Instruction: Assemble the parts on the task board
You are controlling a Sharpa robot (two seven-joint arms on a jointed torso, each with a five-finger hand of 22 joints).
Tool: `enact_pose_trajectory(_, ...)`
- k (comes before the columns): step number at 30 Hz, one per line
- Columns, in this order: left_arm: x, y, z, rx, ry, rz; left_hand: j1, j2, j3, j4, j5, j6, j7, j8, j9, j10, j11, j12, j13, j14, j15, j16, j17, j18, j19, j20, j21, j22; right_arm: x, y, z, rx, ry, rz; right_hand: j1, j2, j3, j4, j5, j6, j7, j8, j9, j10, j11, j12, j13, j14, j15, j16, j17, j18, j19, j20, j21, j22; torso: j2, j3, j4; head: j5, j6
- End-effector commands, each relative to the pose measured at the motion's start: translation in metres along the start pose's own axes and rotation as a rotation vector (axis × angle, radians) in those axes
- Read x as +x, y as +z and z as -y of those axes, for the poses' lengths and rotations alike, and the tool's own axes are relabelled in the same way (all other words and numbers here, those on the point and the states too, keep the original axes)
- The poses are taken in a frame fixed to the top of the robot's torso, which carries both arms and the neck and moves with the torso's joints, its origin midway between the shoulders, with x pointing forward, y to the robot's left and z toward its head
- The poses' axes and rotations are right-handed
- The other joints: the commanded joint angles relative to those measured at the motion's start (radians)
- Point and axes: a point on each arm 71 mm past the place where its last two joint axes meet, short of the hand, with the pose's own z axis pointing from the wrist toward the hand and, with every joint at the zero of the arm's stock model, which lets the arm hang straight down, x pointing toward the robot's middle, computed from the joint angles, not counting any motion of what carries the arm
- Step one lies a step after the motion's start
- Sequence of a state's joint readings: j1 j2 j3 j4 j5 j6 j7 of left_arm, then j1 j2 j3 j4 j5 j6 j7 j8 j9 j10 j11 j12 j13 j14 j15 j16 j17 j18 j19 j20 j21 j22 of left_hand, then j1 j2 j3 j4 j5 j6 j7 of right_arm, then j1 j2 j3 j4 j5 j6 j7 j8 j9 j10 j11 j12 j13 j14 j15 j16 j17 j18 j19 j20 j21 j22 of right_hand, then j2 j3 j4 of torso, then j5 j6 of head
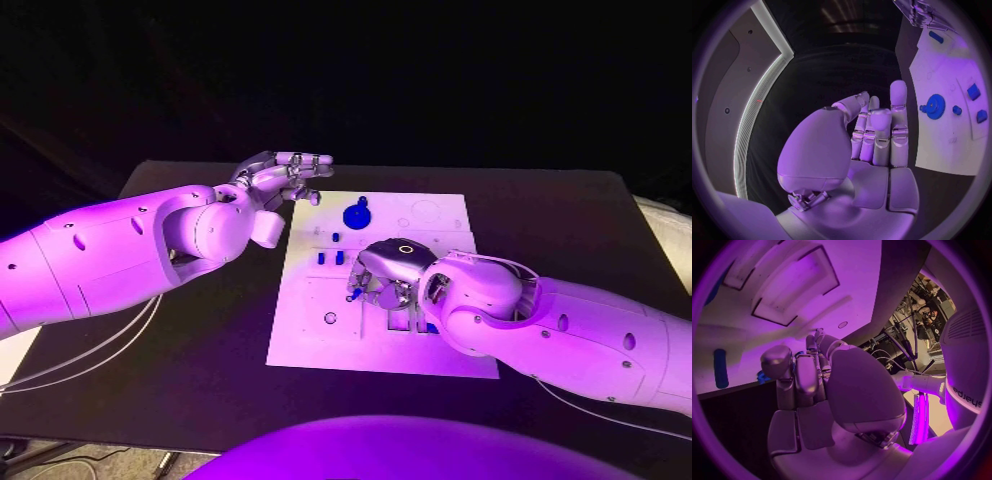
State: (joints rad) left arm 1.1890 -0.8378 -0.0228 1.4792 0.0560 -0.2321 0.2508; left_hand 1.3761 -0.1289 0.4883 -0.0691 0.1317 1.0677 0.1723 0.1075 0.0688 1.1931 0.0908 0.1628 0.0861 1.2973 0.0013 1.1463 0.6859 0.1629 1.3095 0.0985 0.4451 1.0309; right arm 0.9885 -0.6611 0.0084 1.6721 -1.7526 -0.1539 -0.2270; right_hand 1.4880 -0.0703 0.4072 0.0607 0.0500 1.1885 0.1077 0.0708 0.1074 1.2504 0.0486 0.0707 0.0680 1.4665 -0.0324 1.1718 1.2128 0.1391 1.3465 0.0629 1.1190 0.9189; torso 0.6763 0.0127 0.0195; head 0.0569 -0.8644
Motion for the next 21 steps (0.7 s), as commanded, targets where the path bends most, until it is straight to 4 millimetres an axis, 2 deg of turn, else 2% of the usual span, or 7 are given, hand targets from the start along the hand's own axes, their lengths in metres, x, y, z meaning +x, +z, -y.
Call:
enact_pose_trajectory(1,0.0033,0.0001,0.0006,0.003,-0.004,-0.023,-0.002,0.003,-0.003,-0.005,0.005,-0.009,-0.001,-0.001,-0.001,-0.009,0.001,0.006,0.002,-0.006,0.001,-0.006,-0.001,0.017,-0.007,-0.002,-0.006,-0.001,0.0050,0.0009,-0.0011,-0.012,-0.011,-0.030,-0.004,0.006,0.008,-0.001,0.007,0.000,0.006,0.004,0.001,-0.005,0.005,-0.006,0.000,0.050,0.005,0.008,0.002,-0.014,0.003,0.001,0.002,-0.001,0.000,0.0001,-0.0008,0.002,-0.002)
enact_pose_trajectory(21,0.0038,-0.0007,0.0002,-0.005,-0.006,-0.030,-0.002,0.003,-0.004,-0.005,0.006,-0.012,0.000,-0.001,-0.001,-0.012,0.002,0.007,0.001,-0.008,0.002,-0.006,-0.004,0.017,-0.007,-0.002,-0.007,-0.002,0.0088,0.0058,-0.0053,-0.007,-0.040,-0.047,-0.009,0.005,0.010,-0.004,0.007,-0.001,0.008,0.003,0.002,-0.007,0.006,-0.007,-0.001,0.049,0.007,0.008,0.002,-0.014,0.001,0.001,0.000,-0.004,-0.001,-0.0008,0.0006,0.003,-0.008)
